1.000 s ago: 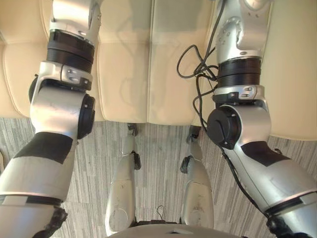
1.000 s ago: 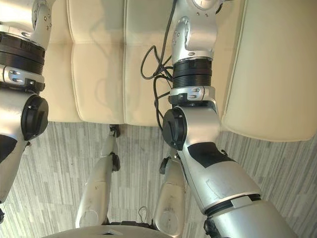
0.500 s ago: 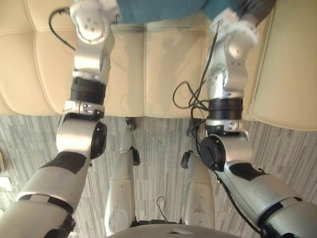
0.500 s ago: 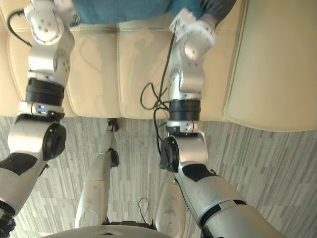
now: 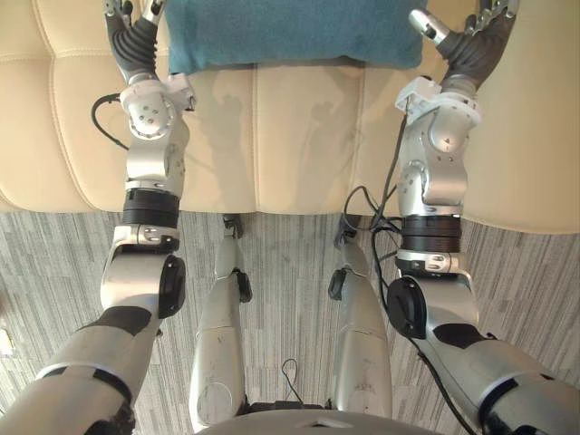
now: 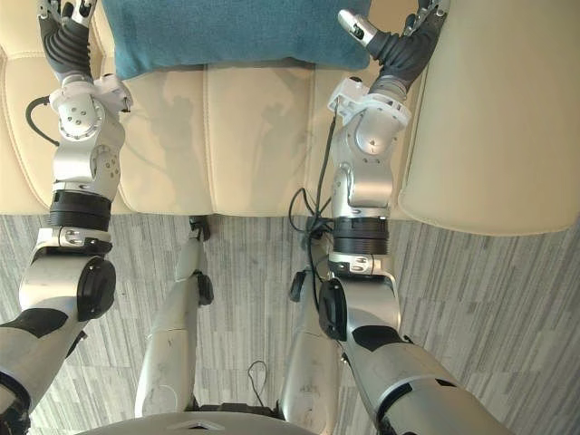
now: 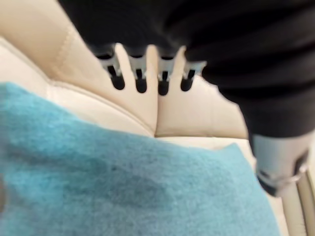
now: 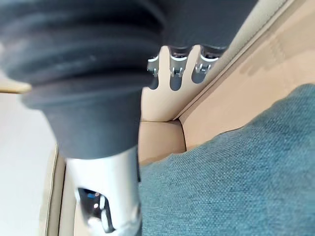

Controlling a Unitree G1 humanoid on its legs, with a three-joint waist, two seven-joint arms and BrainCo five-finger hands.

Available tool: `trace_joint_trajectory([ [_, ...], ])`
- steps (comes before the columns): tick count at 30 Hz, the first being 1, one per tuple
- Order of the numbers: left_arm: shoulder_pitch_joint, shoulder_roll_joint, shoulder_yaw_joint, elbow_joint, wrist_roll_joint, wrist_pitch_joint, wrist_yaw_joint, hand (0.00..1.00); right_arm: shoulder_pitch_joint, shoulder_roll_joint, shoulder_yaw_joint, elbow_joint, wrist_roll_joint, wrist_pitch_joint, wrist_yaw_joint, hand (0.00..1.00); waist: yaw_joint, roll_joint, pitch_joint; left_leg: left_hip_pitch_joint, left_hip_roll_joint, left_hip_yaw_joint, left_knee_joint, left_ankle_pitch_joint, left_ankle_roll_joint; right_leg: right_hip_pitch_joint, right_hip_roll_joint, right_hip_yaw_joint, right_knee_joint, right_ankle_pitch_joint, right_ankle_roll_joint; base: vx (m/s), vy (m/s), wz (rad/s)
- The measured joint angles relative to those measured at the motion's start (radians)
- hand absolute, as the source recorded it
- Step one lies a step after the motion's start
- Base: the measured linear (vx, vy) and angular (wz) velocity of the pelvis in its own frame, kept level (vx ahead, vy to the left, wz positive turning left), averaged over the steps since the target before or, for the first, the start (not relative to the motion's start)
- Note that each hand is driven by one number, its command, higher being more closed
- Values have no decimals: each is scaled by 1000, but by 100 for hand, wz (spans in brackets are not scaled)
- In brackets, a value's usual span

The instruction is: Pick up cushions and gather them together orderly.

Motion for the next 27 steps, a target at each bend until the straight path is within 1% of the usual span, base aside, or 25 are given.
trace_joint_trajectory([
  [4,48,79,2,-38,0,-13,-29,0,81,-50,-3,-52,0,-2,33,0,-1,-5,3,19,11,6,0,-8,-10,4,5,1,36,-23,-5,-2,-81,-1],
  [6,66,98,3,-67,0,-23,-34,0,112,-68,-12,-84,1,-3,43,0,-1,-5,3,22,13,8,0,-8,-10,7,6,-1,36,-23,-4,-5,-84,1],
  [7,88,108,5,-102,0,-31,-36,0,152,-91,-15,-117,1,-4,51,0,-3,-6,3,29,13,8,0,-8,-9,16,6,-2,36,-24,-4,1,-76,4],
  [8,108,112,9,-129,0,-35,-39,0,179,-98,-16,-137,1,-6,52,0,-4,-7,4,36,12,7,0,-1,-3,24,5,-3,36,-25,-5,13,-91,8],
  [10,214,112,21,-254,-1,-52,-44,0,285,-102,-37,-226,1,-15,64,0,-8,-8,4,74,9,4,0,1,-3,62,4,-11,49,-46,-5,23,-101,12],
  [11,240,112,24,-281,-3,-57,-47,0,307,-102,-41,-242,2,-21,65,0,-8,-8,4,84,9,4,0,0,-3,71,4,-14,55,-52,-6,27,-98,15],
  [13,387,109,41,-428,-35,-96,-64,0,435,-84,-54,-338,6,-40,82,0,-9,-10,3,129,14,-8,0,-11,-15,116,3,-28,78,-79,-8,25,-93,13],
  [14,421,107,41,-453,-40,-107,-68,0,465,-73,-56,-358,9,-47,90,0,-8,-10,3,142,16,-9,0,-17,-20,128,3,-31,80,-85,-10,19,-77,7],
  [15,485,98,42,-483,-42,-120,-79,0,514,-52,-54,-386,11,-51,97,0,-6,-14,0,167,17,-9,0,-25,-21,150,4,-31,91,-96,-11,28,-118,6],
  [16,577,73,50,-518,-48,-124,-94,0,586,-13,-47,-393,12,-64,116,0,-6,-25,-13,200,17,-9,1,-35,-23,175,3,-32,109,-116,-12,27,-97,6],
  [18,667,24,63,-531,-48,-124,-116,0,663,29,-36,-393,17,-64,139,0,-5,-34,-34,227,20,-7,6,-49,-18,206,2,-38,116,-136,-11,57,-96,11],
  [20,822,-52,68,-527,-49,-120,-151,0,787,89,-5,-392,20,-64,181,0,-1,-55,-55,272,27,-9,65,-91,-23,280,1,-52,120,-156,-13,78,-88,8],
  [21,864,-70,68,-523,-49,-117,-160,0,819,100,7,-390,20,-64,188,0,0,-59,-68,284,28,-9,77,-99,-20,298,1,-53,120,-163,-13,82,-79,1],
  [23,965,-119,67,-472,-49,-110,-191,0,904,132,18,-374,19,-65,224,0,1,-62,-133,319,29,-9,90,-123,-25,340,2,-57,114,-178,-10,114,-78,1],
  [24,1010,-140,68,-424,-46,-105,-199,0,937,143,28,-338,15,-71,241,0,1,-61,-167,350,29,-8,92,-135,-26,377,3,-59,102,-184,-7,126,-59,-2],
  [25,1029,-148,68,-400,-44,-102,-206,0,949,149,28,-313,8,-71,249,0,0,-61,-180,367,30,-6,92,-139,-27,395,4,-61,97,-186,-6,163,-49,-5],
  [26,1067,-175,68,-340,-36,-97,-213,0,983,164,32,-240,-1,-71,263,0,0,-61,-212,404,32,-3,92,-153,-29,439,6,-67,79,-190,-4,165,-32,-8],
  [27,1093,-195,66,-284,-27,-91,-222,0,1013,176,34,-168,-9,-68,268,0,1,-61,-229,442,33,3,92,-161,-29,482,12,-62,59,-189,-3,153,-26,-11],
])
